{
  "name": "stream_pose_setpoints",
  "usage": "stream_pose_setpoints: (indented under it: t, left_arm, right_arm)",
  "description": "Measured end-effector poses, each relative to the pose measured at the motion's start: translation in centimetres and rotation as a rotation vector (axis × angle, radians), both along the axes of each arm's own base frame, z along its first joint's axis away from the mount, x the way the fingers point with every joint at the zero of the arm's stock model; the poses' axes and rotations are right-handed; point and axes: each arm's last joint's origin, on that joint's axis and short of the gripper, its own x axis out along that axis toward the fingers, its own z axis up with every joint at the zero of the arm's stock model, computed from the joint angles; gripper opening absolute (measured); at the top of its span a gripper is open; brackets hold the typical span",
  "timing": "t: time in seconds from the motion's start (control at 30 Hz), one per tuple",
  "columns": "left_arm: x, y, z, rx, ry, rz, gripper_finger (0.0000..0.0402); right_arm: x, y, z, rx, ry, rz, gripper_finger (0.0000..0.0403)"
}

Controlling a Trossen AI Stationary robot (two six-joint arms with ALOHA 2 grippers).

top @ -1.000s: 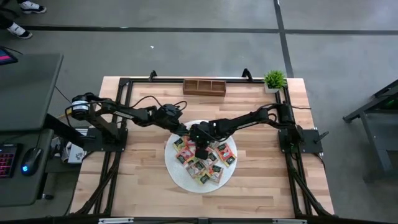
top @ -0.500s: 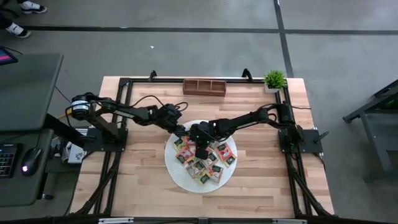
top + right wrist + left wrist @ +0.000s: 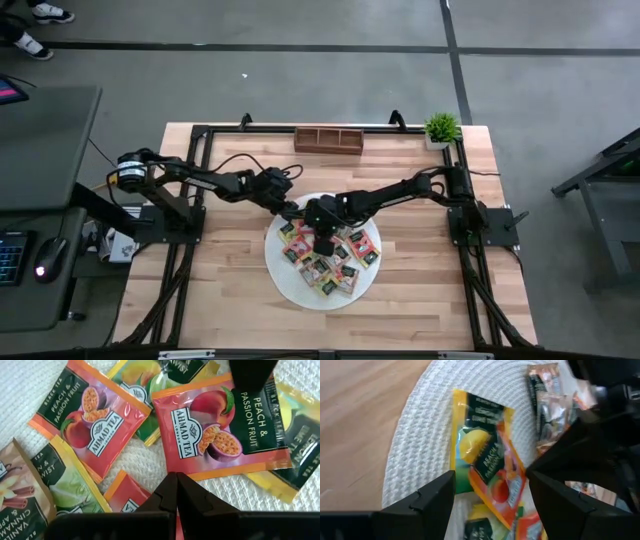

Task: Pick & Place Tea
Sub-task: Put the orange tea bag into the left section of the wooden organizer

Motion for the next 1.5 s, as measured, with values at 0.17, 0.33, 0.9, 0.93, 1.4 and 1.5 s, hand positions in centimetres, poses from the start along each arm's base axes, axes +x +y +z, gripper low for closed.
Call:
stream_pose_setpoints:
  t: [0.17, 0.33, 0.9, 0.93, 1.4, 1.5]
  left_arm:
    - [0.43, 0.04, -0.05, -0.016, -0.043, -0.003, 0.0253]
    - [0.54, 0.05, -0.37, -0.026, -0.039, -0.004, 0.0253]
    - [0.57, 0.05, -0.32, -0.026, -0.046, -0.007, 0.0253]
    - [0.58, 0.05, -0.31, -0.026, -0.046, -0.007, 0.0253]
    - [0.57, 0.05, -0.31, -0.025, -0.047, -0.006, 0.0253]
    - [0.58, 0.06, -0.31, -0.023, -0.046, -0.004, 0.0253]
  right_arm:
    - [0.1, 0.0, 0.06, 0.0, -0.012, -0.001, 0.0]
    - [0.1, 0.0, 0.05, 0.001, -0.011, -0.001, 0.0]
    - [0.1, -0.54, 0.05, 0.02, -0.011, -0.01, 0.0]
    - [0.1, -0.54, 0.05, 0.022, -0.011, -0.009, 0.0]
    - [0.6, -0.53, 0.4, 0.03, -0.072, -0.004, 0.0]
    - [0.59, -0.53, 0.39, 0.03, -0.071, -0.003, 0.0]
